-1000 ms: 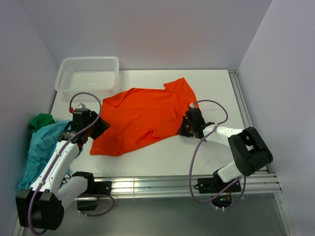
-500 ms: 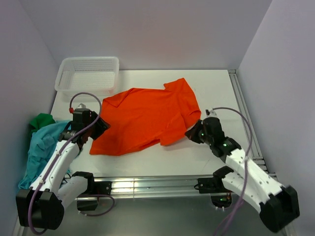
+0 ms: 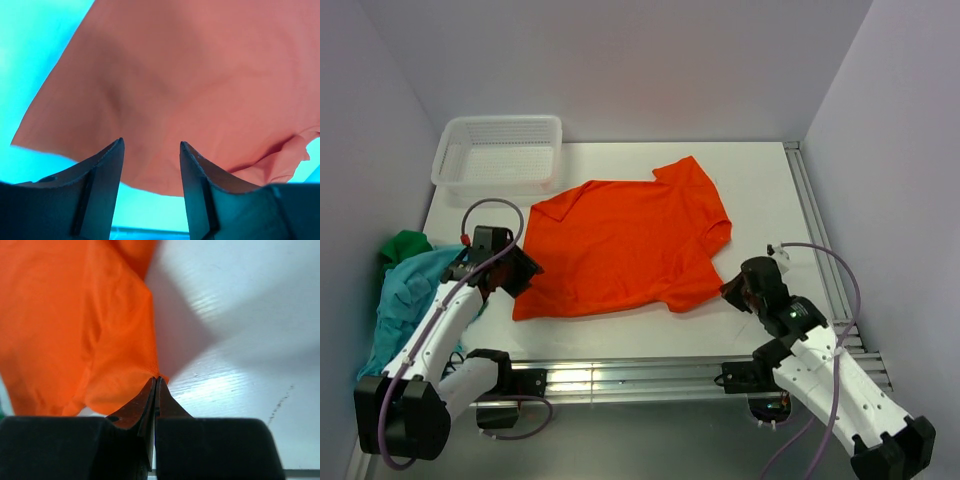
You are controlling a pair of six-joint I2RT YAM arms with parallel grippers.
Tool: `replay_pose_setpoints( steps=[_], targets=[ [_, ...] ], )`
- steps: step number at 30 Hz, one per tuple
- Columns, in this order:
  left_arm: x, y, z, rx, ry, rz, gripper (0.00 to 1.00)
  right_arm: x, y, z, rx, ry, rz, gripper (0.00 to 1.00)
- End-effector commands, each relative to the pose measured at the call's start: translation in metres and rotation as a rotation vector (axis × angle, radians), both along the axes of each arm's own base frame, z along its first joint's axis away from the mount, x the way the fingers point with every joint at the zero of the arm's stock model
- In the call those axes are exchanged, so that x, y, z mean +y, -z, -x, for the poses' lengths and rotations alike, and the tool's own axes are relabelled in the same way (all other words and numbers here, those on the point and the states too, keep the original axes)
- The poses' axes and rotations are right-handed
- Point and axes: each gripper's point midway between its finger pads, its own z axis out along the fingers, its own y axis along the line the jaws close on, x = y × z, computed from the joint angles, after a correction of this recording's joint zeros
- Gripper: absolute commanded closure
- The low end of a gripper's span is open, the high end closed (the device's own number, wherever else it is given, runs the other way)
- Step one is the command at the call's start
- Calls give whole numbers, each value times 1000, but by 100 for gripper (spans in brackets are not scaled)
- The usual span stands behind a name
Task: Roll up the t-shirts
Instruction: Flatten the tshirt
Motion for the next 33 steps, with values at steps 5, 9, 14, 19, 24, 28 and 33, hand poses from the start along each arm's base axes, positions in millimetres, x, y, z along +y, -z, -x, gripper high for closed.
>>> replay_pose_setpoints(
  steps=[5, 9, 14, 19, 24, 28, 33],
  targets=[
    [6, 0, 28, 155, -94, 10, 50, -18, -5, -28, -34, 167, 37, 100],
    [23, -6, 42, 187, -170, -59, 49, -23, -11, -41, -48, 203, 70, 100],
    [33, -8, 54, 185, -243, -77, 47, -26, -5, -48, -54, 223, 86, 100],
    [33, 5, 57, 235, -241, -85, 48, -26, -4, -49, -87, 223, 66, 100],
    [20, 27, 54, 255, -217, -26, 51, -28, -14, -46, -116, 223, 55, 100],
    [18, 41, 52, 270, -221, -16, 51, -26, -24, -44, -143, 211, 34, 100],
    [14, 60, 57, 308, -209, -2, 52, -20, -25, -42, -140, 189, 3, 100]
  ],
)
